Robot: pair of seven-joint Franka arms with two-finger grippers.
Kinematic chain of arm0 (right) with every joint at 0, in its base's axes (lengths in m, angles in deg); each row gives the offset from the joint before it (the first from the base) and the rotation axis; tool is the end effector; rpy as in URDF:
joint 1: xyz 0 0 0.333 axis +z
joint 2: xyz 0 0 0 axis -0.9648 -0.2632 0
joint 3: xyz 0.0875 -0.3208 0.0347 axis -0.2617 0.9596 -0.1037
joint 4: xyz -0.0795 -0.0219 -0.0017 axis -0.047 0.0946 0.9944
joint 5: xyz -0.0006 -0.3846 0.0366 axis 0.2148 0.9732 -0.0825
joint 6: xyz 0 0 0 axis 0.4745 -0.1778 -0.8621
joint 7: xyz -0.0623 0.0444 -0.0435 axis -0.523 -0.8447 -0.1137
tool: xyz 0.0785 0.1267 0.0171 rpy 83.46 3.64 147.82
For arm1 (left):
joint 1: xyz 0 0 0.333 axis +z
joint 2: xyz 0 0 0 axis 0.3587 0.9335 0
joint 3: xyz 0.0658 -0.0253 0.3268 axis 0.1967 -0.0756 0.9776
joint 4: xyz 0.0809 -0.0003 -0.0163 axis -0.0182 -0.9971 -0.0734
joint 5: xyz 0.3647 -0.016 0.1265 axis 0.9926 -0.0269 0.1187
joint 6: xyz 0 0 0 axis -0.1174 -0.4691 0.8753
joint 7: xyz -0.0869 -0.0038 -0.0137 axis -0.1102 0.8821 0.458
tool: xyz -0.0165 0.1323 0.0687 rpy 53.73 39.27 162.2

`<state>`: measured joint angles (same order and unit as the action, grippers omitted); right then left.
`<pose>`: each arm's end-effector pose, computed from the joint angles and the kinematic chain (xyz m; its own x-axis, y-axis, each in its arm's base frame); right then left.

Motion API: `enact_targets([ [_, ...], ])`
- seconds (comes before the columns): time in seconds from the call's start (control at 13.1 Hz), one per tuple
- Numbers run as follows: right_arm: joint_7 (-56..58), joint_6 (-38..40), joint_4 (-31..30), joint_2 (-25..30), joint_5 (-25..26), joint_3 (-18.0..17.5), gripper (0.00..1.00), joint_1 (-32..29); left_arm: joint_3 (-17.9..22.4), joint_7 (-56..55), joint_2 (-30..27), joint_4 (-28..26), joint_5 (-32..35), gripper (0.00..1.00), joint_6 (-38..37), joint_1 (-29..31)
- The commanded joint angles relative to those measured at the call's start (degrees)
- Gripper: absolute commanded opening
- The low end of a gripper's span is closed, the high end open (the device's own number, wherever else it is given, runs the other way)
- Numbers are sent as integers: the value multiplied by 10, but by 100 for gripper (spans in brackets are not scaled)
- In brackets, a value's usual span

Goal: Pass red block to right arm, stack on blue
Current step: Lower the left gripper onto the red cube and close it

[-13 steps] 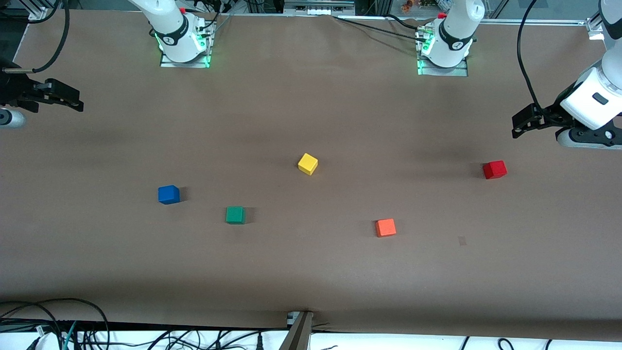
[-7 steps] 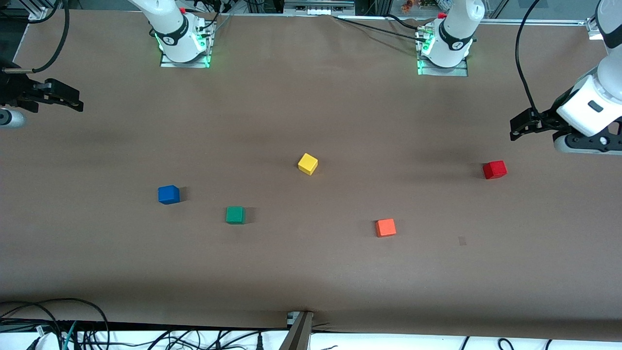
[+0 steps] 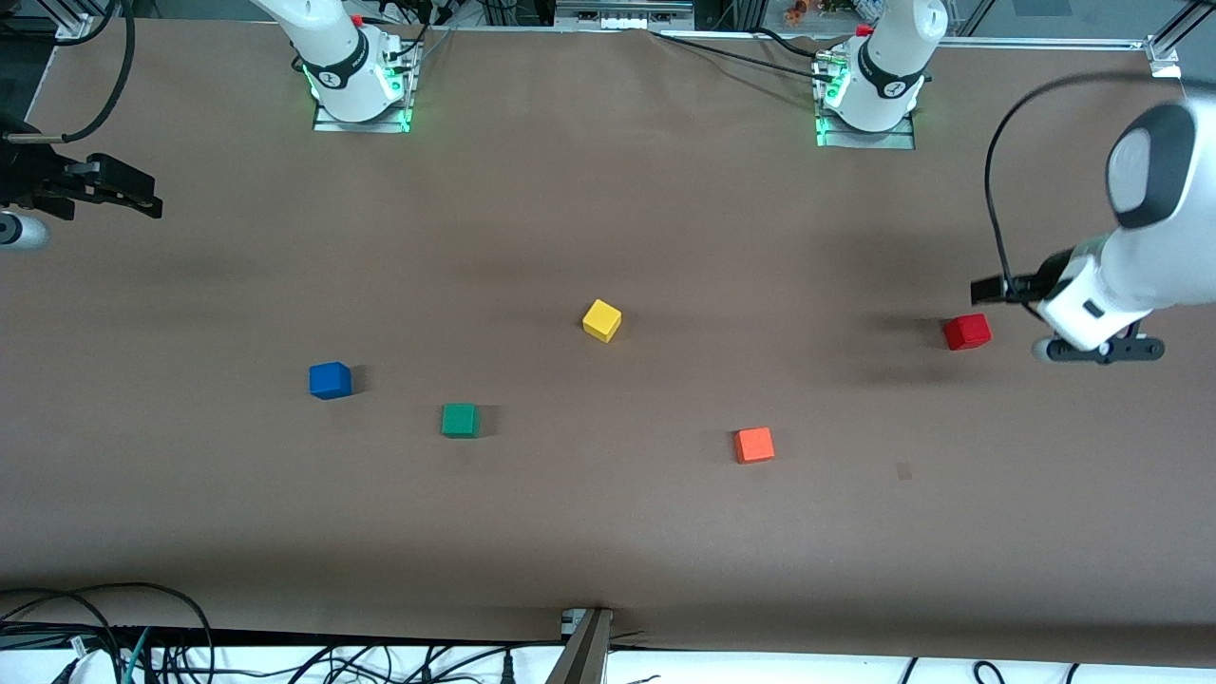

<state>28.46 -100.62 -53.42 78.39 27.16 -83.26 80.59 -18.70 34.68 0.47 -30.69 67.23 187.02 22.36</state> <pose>0.5520 0.0030 0.6008 0.9884 0.0413 -0.1463 0.0445 -0.9988 0.0184 0.5802 0.0325 0.3897 0.9705 0.0598 -0.2337 0.0549 -0.9981 -0.0276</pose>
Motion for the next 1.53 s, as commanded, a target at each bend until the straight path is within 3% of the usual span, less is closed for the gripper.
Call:
enact_targets([
  [0.0, 8, 1, 6, -1, 6, -2, 100, -5, -2, 6, -9, -82, 19, 100, 93, 9],
  [0.08, 8, 1, 6, -1, 6, -2, 100, -5, -3, 6, -9, -108, 50, 100, 137, 12],
  [0.38, 8, 1, 6, -1, 6, -2, 100, -5, -2, 6, 0, -224, 59, 100, 312, 33],
  [0.53, 9, 1, 6, -2, 6, -2, 100, -5, -3, 22, 22, -243, 60, 100, 376, 59],
  [1.45, 9, 2, 7, -5, 6, -2, 100, -4, -2, 28, 95, -247, 80, 100, 432, 90],
])
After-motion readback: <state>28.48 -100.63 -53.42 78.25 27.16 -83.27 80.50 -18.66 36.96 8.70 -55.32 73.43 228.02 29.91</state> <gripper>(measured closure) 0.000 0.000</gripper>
